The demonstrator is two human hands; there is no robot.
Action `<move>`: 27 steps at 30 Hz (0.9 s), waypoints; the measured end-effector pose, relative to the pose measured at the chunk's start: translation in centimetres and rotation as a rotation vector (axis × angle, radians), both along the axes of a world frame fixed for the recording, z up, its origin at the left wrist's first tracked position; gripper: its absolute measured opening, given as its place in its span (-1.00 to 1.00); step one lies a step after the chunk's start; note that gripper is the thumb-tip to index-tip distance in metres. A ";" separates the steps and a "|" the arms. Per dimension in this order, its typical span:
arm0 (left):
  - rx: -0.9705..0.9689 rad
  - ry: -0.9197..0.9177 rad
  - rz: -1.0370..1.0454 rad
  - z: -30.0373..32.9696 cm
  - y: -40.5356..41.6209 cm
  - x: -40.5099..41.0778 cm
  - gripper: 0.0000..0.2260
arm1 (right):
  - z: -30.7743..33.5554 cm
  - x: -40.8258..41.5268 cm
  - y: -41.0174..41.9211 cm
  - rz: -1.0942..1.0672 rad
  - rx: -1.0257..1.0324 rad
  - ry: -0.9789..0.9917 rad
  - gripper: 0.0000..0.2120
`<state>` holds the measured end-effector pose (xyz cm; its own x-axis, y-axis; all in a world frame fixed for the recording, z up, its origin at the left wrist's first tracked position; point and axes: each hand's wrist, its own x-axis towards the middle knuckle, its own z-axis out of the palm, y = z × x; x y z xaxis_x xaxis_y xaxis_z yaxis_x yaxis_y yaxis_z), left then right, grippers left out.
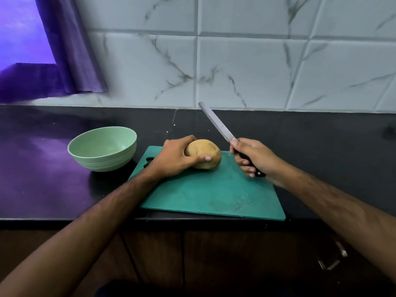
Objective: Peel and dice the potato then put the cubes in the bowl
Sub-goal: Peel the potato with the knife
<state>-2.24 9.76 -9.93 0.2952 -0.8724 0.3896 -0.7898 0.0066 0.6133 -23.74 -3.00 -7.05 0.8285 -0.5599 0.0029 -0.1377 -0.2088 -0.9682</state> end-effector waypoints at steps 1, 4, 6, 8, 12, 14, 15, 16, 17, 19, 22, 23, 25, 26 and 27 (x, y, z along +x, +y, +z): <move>0.010 0.009 -0.006 -0.1 -0.1 0.1 -0.58 | 0.5 -0.6 -0.4 0.050 -0.038 0.041 -0.69; 0.023 0.033 -0.024 -0.4 -0.3 0.4 -0.58 | 2.1 -2.7 -1.4 0.206 -0.177 0.187 -0.69; 0.040 0.065 -0.040 -0.5 -0.5 0.6 -0.59 | 3.0 -3.9 -2.1 0.255 -0.270 0.272 -0.67; 0.061 0.093 -0.059 -0.5 -0.3 0.6 -0.59 | 3.5 -4.5 -2.6 0.256 -0.402 0.337 -0.64; 0.078 0.156 -0.125 -0.5 -0.3 0.5 -0.54 | 4.0 -4.3 -3.3 0.227 -0.566 0.397 -0.62; 0.086 0.182 -0.165 -0.6 -0.2 0.8 -0.44 | 4.1 -4.0 -3.2 0.223 -0.640 0.425 -0.62; 0.099 0.194 -0.176 -0.7 -0.1 1.0 -0.38 | 4.2 -3.8 -3.1 0.221 -0.682 0.435 -0.62; 0.114 0.208 -0.180 -0.6 0.1 1.1 -0.32 | 4.4 -3.7 -2.9 0.215 -0.718 0.442 -0.62; 0.125 0.220 -0.178 -0.6 0.2 1.2 -0.29 | 4.7 -3.6 -2.6 0.209 -0.756 0.455 -0.62; 0.116 0.219 -0.167 -0.5 0.2 1.1 -0.29 | 5.5 -3.6 -2.0 0.202 -0.847 0.496 -0.62; 0.053 0.177 -0.155 -0.1 0.2 0.9 -0.35 | 6.6 -3.9 -1.3 0.185 -0.943 0.550 -0.62; 0.035 0.172 -0.152 -0.1 0.2 0.8 -0.38 | 6.8 -4.0 -1.1 0.179 -0.973 0.566 -0.61; 0.000 0.170 -0.157 0.0 0.2 0.8 -0.42 | 7.5 -3.8 -0.6 0.165 -1.027 0.598 -0.59; -0.013 0.167 -0.163 0.0 0.3 0.8 -0.44 | 7.8 -3.6 -0.4 0.164 -1.040 0.613 -0.58; -0.024 0.159 -0.168 0.0 0.3 0.9 -0.45 | 8.2 -3.4 -0.2 0.168 -1.051 0.628 -0.56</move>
